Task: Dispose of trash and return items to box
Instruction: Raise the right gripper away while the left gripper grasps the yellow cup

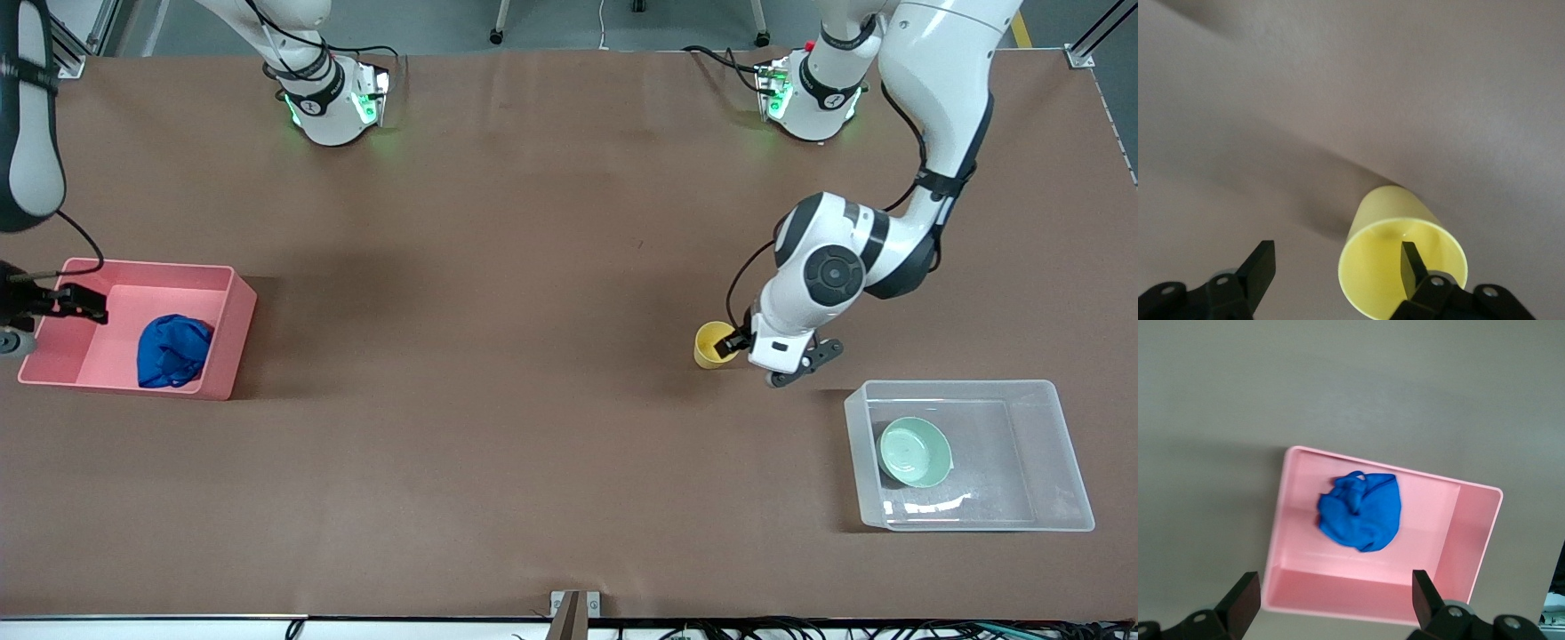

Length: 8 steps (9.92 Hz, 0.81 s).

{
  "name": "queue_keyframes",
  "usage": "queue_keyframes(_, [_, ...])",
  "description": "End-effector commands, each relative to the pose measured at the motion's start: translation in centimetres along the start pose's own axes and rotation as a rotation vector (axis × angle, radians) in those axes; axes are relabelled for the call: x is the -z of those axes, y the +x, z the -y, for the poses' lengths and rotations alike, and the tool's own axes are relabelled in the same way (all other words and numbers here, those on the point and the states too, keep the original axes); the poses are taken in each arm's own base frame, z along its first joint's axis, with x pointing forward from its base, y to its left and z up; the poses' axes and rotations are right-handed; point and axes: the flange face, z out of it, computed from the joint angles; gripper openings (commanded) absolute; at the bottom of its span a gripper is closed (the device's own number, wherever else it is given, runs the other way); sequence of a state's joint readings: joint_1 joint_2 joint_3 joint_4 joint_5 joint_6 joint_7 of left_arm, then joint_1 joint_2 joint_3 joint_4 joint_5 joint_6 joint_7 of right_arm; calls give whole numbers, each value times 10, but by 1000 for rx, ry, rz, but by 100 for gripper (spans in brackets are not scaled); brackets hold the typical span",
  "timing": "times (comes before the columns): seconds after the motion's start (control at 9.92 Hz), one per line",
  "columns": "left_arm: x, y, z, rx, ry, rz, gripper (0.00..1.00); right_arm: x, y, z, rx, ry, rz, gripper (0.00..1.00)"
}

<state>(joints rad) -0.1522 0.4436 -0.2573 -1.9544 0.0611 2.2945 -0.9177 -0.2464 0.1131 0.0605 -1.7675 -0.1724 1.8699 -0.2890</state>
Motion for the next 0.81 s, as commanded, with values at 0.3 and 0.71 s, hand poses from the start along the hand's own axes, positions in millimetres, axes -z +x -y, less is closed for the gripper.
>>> queue_keyframes(0.3, [-31, -2, -5, -2, 7, 7, 11, 97, -40, 111, -36, 34, -4, 100])
queue_keyframes(0.71, [32, 32, -6, 16, -55, -66, 0, 143, -47, 104, -60, 78, -36, 100])
